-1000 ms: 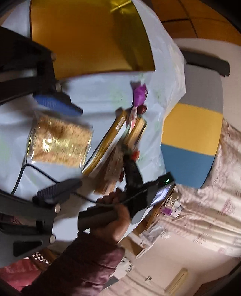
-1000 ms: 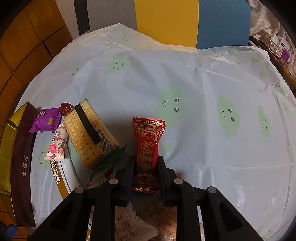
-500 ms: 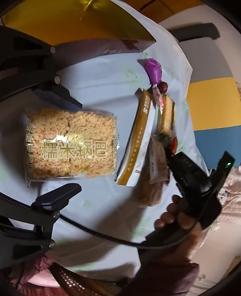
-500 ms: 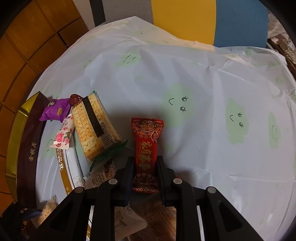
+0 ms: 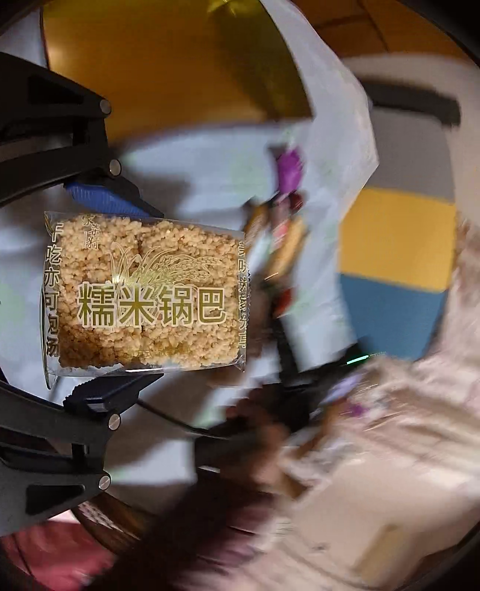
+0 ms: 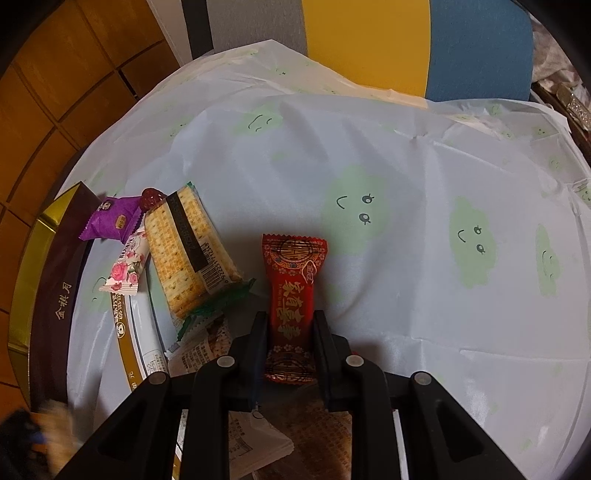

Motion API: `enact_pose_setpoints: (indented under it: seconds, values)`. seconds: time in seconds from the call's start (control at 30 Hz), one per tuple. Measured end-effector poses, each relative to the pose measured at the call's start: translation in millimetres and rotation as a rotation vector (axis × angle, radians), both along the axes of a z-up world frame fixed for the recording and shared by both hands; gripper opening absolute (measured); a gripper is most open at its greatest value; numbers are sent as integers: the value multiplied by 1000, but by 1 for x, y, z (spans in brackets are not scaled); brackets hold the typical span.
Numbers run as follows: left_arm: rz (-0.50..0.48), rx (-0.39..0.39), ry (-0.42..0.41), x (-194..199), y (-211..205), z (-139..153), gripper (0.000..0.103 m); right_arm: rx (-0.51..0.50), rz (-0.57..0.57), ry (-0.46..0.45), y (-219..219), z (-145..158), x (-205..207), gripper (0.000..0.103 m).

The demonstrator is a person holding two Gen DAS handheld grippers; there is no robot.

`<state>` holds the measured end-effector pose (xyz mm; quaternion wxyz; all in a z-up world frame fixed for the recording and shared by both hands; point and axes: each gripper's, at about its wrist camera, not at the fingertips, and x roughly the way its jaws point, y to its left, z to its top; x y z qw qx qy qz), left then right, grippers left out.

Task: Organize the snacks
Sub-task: 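Lower the rice-cracker bag into the gold tray and open the left tool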

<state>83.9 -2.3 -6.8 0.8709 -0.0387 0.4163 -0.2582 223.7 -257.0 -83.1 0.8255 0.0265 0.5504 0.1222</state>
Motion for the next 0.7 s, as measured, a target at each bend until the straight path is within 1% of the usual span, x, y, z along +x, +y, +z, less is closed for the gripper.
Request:
enact_pose_setpoints:
  seconds: [0.03, 0.07, 0.1, 0.13, 0.23, 0.3, 0.4, 0.53, 0.6, 0.7]
  values:
    - [48, -41, -3, 7, 16, 12, 74, -6, 0, -1, 1, 0, 0, 22]
    - [85, -62, -2, 13, 27, 17, 74, -17, 2, -5, 4, 0, -1, 22]
    - [148, -82, 3, 22, 43, 23, 74, -26, 3, -8, 5, 1, -1, 22]
    - [196, -89, 9, 30, 54, 26, 74, -36, 4, -12, 7, 1, -2, 22]
    - [363, -78, 38, 63, 93, 27, 74, -63, 3, -26, 11, 2, -5, 22]
    - [410, -71, 61, 80, 107, 21, 74, -72, 1, -31, 13, 2, -6, 22]
    - [487, -21, 126, 113, 121, 1, 75, -79, -5, -30, 15, 3, -7, 22]
    - [550, -26, 212, 143, 133, -25, 75, -97, -9, -32, 19, 5, -10, 23]
    - [560, -16, 214, 148, 131, -28, 74, -94, -10, -31, 20, 7, -12, 23]
    - [548, -10, 178, 156, 130, -28, 74, -90, -12, -30, 19, 8, -12, 23]
